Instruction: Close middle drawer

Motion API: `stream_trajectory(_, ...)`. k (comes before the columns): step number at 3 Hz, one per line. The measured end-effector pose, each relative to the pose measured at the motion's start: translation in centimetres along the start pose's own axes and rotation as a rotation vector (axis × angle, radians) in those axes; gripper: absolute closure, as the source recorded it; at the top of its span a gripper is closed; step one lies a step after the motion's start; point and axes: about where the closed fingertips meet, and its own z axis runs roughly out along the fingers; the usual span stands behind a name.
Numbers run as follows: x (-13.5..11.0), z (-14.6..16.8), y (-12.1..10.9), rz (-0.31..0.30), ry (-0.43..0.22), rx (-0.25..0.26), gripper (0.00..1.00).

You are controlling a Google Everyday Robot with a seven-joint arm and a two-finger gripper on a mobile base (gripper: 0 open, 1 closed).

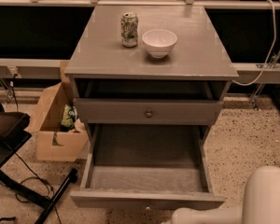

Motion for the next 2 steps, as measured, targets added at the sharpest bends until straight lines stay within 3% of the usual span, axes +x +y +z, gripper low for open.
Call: stream_trajectory(2, -2.2, -0.8, -2.6, -0.015, -0.053, 0.019, 1.00)
